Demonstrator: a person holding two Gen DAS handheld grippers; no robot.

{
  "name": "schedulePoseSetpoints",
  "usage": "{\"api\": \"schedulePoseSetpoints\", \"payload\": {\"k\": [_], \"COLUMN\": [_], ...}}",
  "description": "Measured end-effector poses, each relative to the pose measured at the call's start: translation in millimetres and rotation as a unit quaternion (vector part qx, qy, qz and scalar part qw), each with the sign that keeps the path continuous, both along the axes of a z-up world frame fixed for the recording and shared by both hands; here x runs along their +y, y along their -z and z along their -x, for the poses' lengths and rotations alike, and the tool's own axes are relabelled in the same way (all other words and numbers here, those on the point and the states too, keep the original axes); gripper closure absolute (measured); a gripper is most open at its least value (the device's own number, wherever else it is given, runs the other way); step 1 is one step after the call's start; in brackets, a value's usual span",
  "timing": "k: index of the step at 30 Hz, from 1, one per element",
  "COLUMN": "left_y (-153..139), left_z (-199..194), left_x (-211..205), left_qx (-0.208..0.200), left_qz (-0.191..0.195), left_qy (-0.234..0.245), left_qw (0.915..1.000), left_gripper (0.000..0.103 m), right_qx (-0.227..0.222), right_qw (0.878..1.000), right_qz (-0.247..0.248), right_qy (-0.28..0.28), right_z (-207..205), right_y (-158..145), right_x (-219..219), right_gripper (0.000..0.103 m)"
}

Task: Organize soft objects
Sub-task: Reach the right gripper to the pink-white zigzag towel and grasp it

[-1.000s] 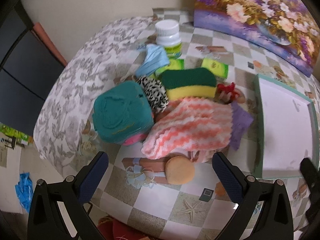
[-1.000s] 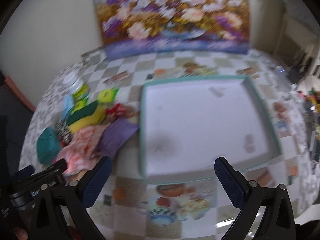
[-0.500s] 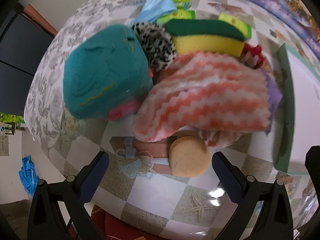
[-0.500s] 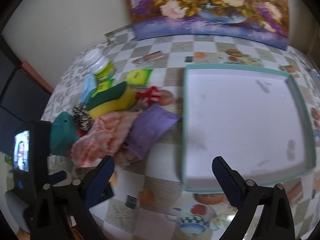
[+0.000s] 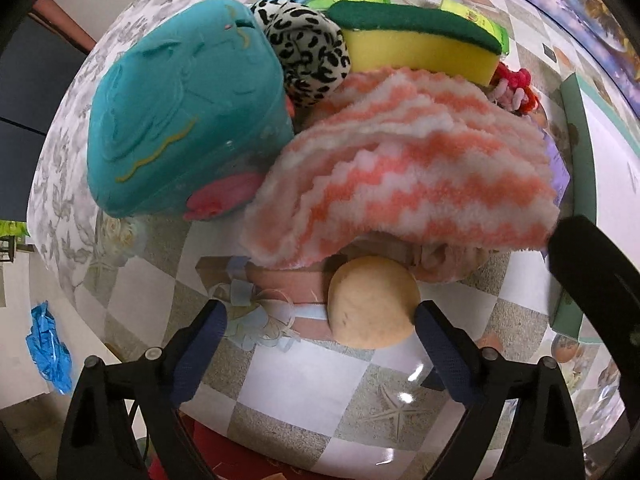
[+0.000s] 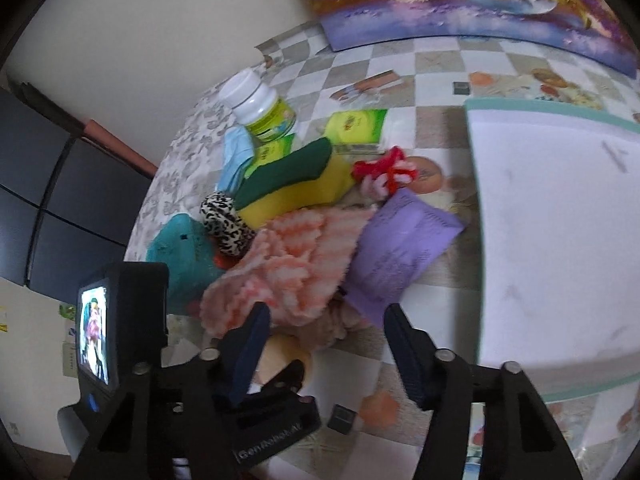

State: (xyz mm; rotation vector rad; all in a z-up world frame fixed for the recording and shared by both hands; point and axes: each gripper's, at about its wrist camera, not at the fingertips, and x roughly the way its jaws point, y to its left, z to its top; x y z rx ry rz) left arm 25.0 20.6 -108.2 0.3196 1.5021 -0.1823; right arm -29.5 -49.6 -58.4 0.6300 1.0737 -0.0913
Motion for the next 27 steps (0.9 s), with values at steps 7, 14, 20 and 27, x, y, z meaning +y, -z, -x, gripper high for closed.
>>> {"api": "schedulePoseSetpoints", "payload": {"k": [7,14,20,27], "left_y": [9.4,20.5,25.8,21.6], "left_z": [-10.7,-12.1,-10.4,-13.8], "left_x": [21.0,26.9,26.9,36.7], "left_qx": [0.016,0.033,0.037,0.035], "left_qz": [0.025,0.061,0.082,0.089], "left_qy": [-0.007,-0.004,0.008,0.007], "left_qw": [0.9995,0.9976,0.9959,0.9954], "left_gripper": [0.017,0.038,0.06,0.062], "right_qx": [0.0,-0.01,-0.015,-0.05], "right_qw": [1.0,0.999,0.999,0.998], "right_qz": [-0.029,-0.033,-0.038,-0.049], "right_qy": [-0.007,-0.014,-0.005,-0.005], "right_z": [-11.0,-16.7,-13.0,-8.9], "right_y": [10.8,9.8,7.7,-9.6], "right_x": [7.6,14.3,6.9,3.1], "right_gripper": [0.069,0.092,0.093,0.095]}}
